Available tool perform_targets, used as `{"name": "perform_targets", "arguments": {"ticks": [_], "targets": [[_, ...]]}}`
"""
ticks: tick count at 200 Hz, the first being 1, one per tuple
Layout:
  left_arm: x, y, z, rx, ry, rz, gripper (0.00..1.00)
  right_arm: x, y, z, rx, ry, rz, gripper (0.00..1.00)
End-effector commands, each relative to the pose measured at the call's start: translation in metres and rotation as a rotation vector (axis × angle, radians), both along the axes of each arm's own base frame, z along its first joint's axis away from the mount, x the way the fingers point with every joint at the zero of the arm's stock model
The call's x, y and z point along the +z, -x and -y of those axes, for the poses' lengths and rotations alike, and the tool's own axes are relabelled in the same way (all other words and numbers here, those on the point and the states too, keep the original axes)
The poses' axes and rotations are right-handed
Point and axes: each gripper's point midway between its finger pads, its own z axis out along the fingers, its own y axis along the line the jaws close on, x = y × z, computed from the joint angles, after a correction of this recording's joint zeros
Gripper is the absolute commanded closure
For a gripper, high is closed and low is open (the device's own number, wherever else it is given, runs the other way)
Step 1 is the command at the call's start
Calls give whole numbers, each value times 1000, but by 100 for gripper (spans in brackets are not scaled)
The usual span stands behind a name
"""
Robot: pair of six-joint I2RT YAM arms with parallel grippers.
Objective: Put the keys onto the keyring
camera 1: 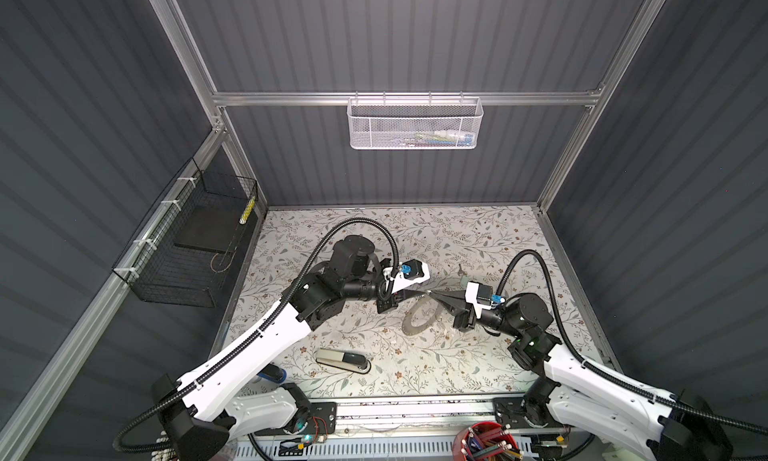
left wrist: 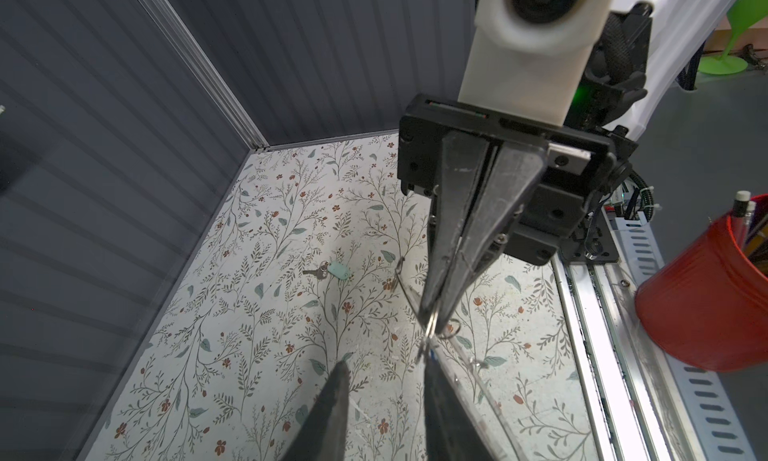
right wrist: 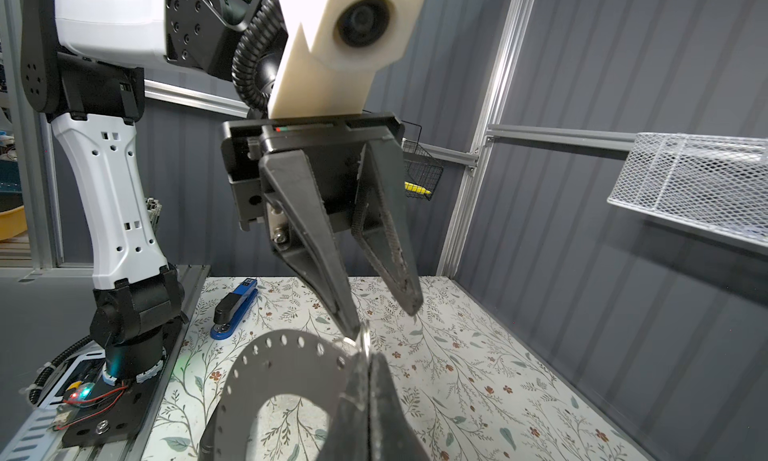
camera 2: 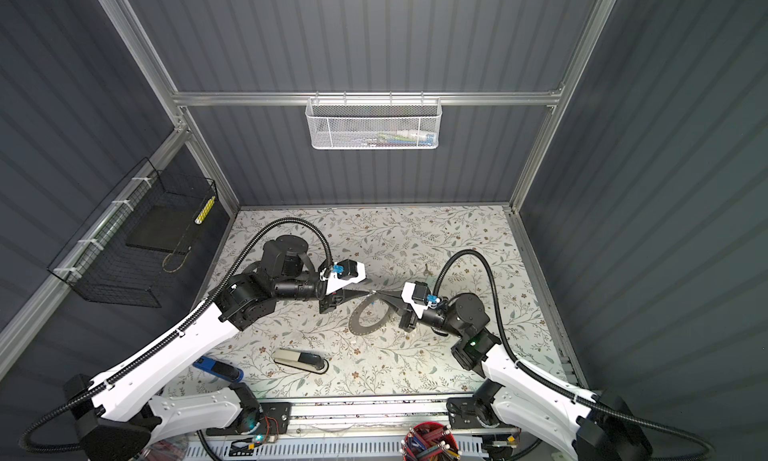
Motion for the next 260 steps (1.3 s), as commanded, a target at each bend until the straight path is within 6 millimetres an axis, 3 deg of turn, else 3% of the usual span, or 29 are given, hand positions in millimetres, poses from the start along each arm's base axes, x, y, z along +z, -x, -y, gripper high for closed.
{"name": "perform_targets", "arguments": {"ticks": [1,49,147,192,206,236,260], "targets": [[0,-3,-6,30,-14,0,67,19,4,4,3,-41,51,100],[6,5,3,-39,30,-20,68,19,5,2,19,-40,44,100],[-3,14,15,-123,39,-87,75,19,7,2,30,-47,40,100],[0,16,19,-153,52,-89,100,17,7,1,36,-45,32,100],[2,18,19,-158,54,-91,100,16,5,1,27,-42,29,100],[1,7,13,-86,-1,-93,100,10,-19,14,-157,14,21,69],[-7,-6,5,2,-122,-137,100,9,-37,31,-329,112,50,63]]}}
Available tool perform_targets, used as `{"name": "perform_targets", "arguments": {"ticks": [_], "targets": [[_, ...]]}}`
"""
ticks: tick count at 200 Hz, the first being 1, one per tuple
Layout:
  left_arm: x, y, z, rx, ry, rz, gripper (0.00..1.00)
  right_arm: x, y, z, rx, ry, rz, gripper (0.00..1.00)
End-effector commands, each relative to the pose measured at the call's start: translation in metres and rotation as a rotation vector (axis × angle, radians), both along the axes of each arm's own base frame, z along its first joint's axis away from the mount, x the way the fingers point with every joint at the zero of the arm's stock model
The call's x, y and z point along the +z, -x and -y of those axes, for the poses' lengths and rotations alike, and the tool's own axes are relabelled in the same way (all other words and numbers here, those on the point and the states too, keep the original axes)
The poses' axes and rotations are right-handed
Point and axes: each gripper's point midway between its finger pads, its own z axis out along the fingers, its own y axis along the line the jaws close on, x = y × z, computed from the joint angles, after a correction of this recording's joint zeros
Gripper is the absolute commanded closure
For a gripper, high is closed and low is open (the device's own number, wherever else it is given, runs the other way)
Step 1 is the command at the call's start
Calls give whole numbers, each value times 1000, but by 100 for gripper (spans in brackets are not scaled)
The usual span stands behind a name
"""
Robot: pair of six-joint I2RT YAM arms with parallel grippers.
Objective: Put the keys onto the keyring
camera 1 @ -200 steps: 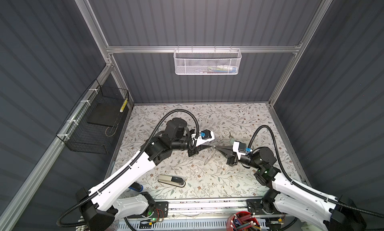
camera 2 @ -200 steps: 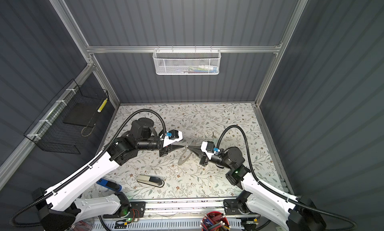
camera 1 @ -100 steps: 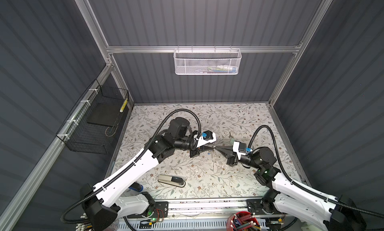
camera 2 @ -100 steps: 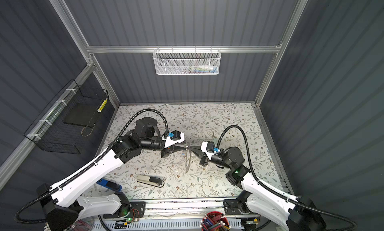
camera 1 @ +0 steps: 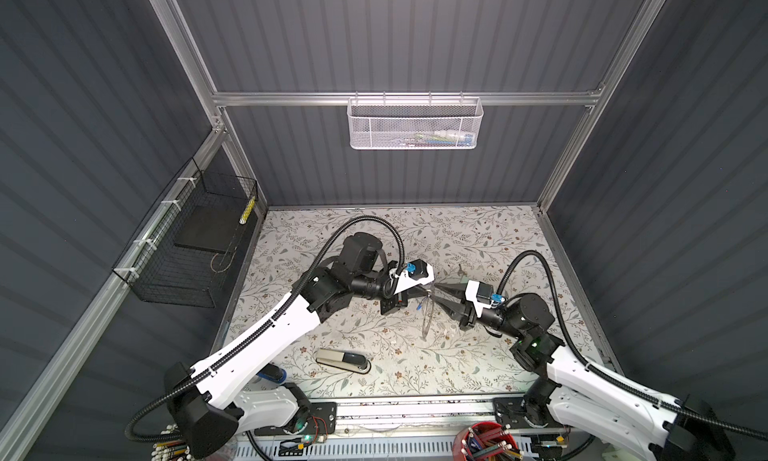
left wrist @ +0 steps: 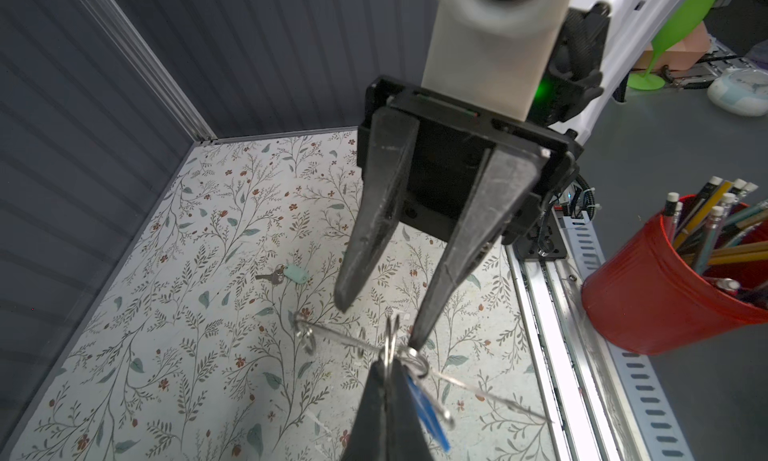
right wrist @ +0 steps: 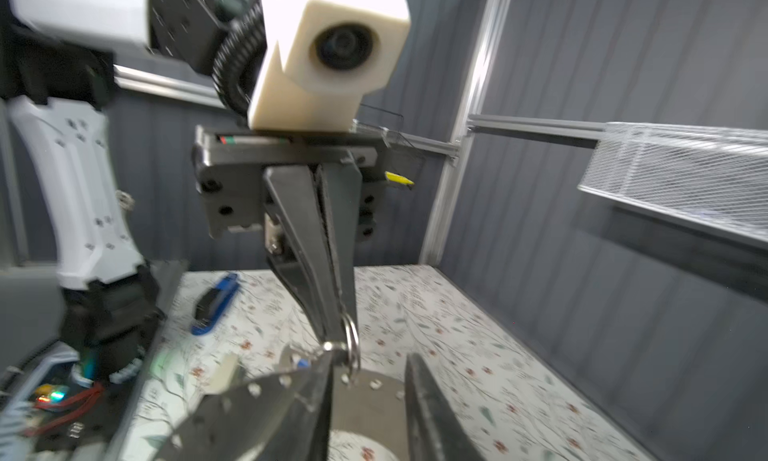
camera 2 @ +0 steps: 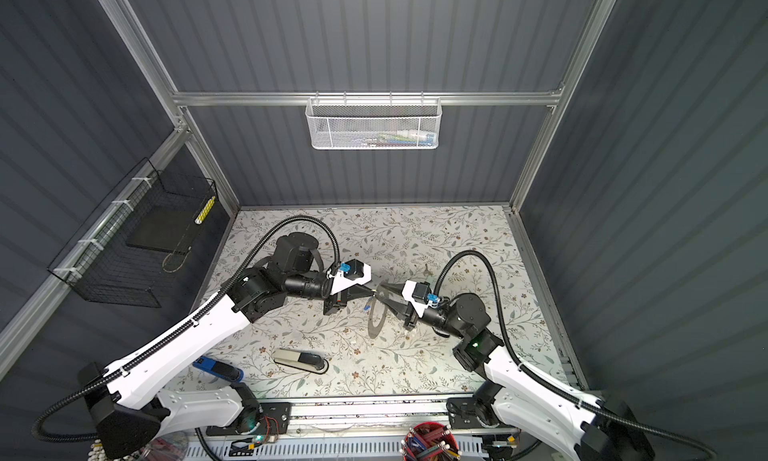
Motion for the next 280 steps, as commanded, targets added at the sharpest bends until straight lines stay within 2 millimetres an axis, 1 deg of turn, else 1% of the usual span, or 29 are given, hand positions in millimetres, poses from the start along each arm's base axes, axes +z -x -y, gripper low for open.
{"name": "perform_targets", "arguments": {"ticks": [1,13,26,47,67,73,82,90,120,147,208,242,280], "targets": [[8,-12,-8,77,-91,-11,100,8,-23,19,-204,87,47,63],[5,-16,-11,98,-150,-33,100,7,-26,23,-234,131,57,63],[3,-18,-12,109,-195,-48,100,7,-24,22,-230,166,65,64],[5,-20,-10,122,-222,-52,100,6,-17,16,-183,199,78,73],[5,-19,-9,120,-257,-69,100,6,-14,13,-160,202,81,75],[2,-22,-11,142,-286,-60,100,7,-13,12,-157,200,80,76],[2,-24,-8,143,-296,-58,100,7,-13,11,-153,199,79,76],[-2,-20,-9,136,-329,-79,100,7,-13,9,-147,200,78,77],[-2,-16,-5,127,-339,-82,100,6,-14,3,-143,204,76,77],[2,-14,-1,121,-324,-92,100,8,-13,0,-137,197,78,81],[0,-9,6,100,-332,-105,100,12,-16,1,-153,182,79,82],[-2,-8,8,96,-339,-104,100,16,-15,-2,-136,159,79,80],[-5,-6,11,82,-350,-101,100,16,-16,-3,-138,149,72,79]]}}
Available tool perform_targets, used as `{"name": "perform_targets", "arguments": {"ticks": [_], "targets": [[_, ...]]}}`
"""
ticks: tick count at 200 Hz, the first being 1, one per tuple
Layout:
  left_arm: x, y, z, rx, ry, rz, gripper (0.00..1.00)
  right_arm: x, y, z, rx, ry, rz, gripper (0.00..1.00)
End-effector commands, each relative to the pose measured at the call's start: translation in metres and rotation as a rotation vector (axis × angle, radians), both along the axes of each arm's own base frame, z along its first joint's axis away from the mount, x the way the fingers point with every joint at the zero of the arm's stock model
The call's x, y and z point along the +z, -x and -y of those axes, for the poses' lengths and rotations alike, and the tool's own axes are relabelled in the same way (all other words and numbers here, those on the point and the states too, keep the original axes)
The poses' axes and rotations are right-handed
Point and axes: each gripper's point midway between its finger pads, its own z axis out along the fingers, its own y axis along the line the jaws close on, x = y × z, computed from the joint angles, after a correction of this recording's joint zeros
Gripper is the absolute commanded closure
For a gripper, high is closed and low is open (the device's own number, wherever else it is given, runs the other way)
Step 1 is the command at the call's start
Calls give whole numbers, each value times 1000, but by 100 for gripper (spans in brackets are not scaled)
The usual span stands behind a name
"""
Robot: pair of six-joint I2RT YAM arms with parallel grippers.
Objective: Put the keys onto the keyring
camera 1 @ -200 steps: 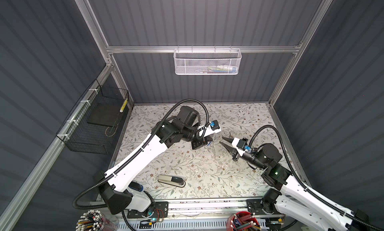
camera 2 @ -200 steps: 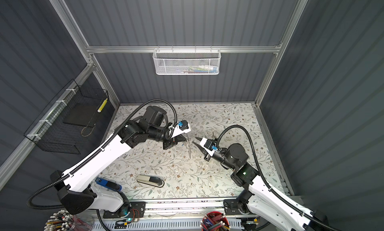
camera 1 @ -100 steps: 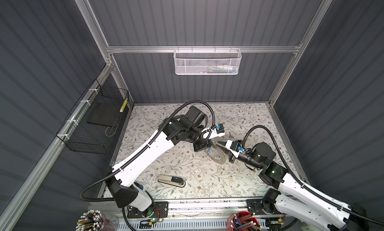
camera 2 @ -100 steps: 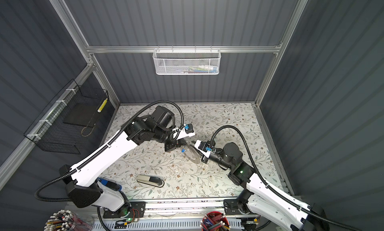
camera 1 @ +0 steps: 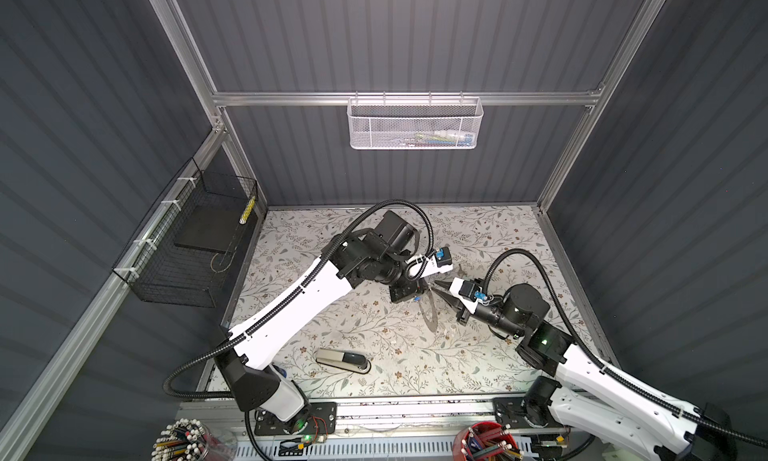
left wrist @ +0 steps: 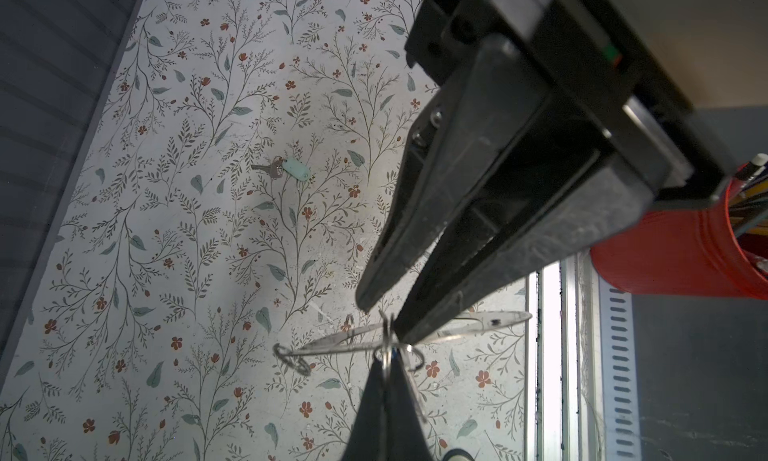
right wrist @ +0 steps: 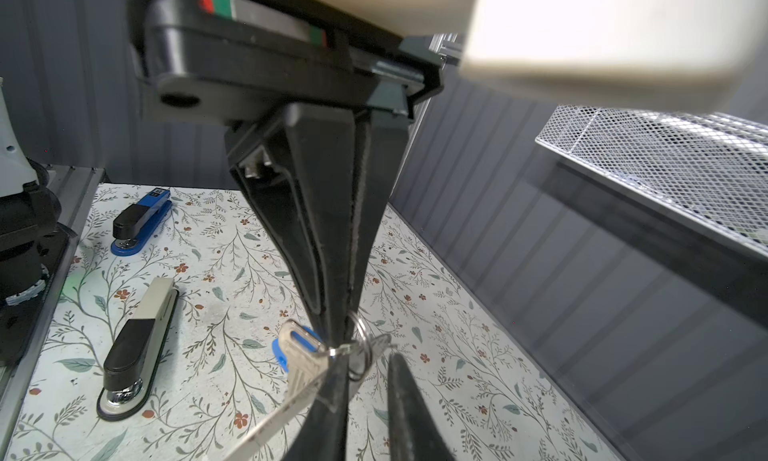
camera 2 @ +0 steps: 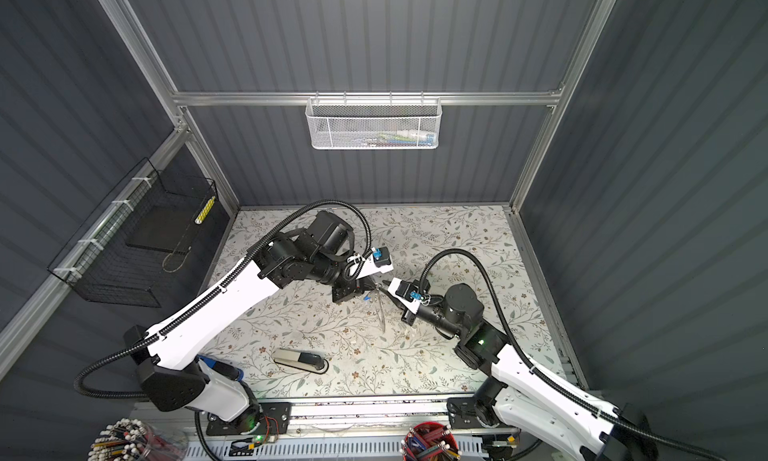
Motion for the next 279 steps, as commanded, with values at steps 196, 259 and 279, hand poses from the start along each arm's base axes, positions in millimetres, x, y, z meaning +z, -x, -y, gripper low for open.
{"name": "perform_targets", "arguments": {"ticks": [196,259,279], "targets": [[22,35,5,-212,89,91,100,14,-1,-5,18,-49,-43,92],[24,29,6,-193,107,135,83,14,9,-10,82,-66,-57,100],[24,9,-4,-72,87,207,59,18,9,-8,82,-93,-57,100]]}}
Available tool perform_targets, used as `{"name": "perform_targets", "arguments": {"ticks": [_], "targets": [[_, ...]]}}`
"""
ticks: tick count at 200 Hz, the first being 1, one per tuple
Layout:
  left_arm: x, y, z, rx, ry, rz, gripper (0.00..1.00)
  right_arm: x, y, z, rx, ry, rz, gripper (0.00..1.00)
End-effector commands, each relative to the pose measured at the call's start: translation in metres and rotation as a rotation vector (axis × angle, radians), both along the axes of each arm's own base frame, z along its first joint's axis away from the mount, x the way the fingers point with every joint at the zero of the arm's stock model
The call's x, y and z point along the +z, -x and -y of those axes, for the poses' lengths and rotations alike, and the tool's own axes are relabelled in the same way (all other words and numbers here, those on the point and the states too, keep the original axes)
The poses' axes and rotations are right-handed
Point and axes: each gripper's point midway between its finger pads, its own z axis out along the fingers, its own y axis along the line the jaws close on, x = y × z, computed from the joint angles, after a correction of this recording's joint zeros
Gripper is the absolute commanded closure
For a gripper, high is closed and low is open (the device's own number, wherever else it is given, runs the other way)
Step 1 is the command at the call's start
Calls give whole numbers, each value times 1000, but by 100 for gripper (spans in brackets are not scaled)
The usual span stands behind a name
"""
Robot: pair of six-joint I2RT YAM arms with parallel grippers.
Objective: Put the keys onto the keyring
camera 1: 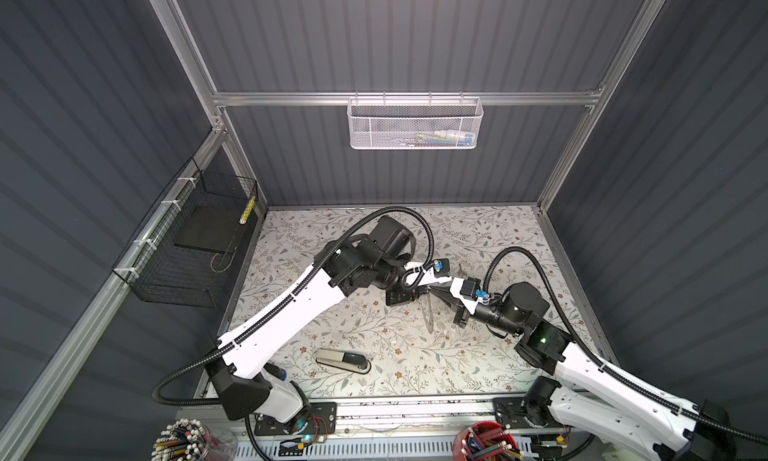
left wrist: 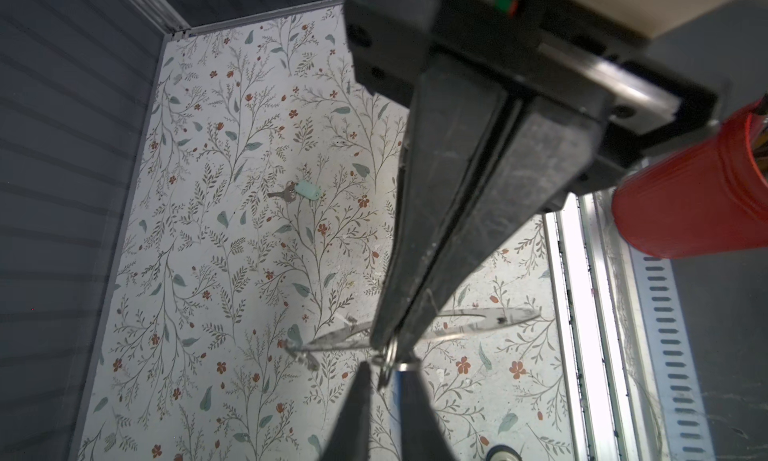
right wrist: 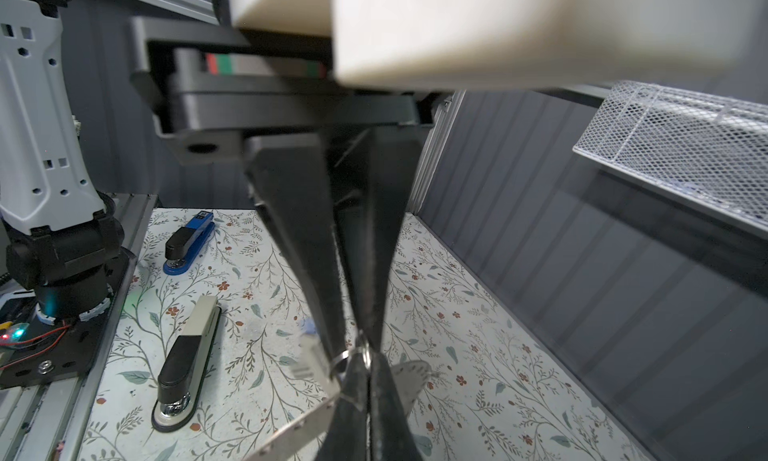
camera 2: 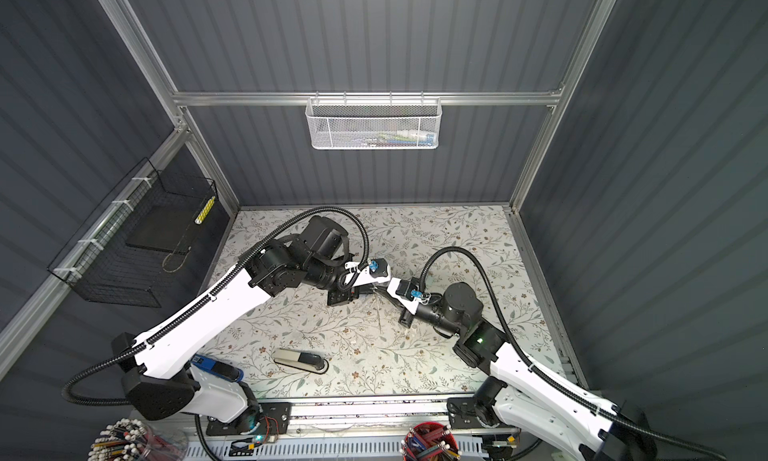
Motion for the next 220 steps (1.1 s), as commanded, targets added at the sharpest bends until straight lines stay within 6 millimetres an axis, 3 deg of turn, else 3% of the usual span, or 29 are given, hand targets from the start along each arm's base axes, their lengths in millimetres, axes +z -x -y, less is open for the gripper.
{"name": "perform_targets", "arguments": {"ticks": [1,20,39,51,53,59,124,220], "targets": [[16,2,-1,38,65,61,59,12,-2,2,-9,-48,1,100],[21,-7,-11,112,117,107,47,17,-1,4,-7,-85,9,100],[22,-7,-16,157,174,100,44,22,1,4,7,-118,22,100],[24,-6,-17,169,202,95,44,25,3,4,18,-138,31,100],[14,-5,-18,172,185,80,44,25,3,4,20,-139,33,100],[9,-5,-19,184,184,70,44,25,5,4,30,-144,36,100],[-11,-7,-15,222,263,27,51,37,12,4,69,-218,72,100],[2,2,0,186,436,-23,54,44,7,7,47,-289,65,100]]}}
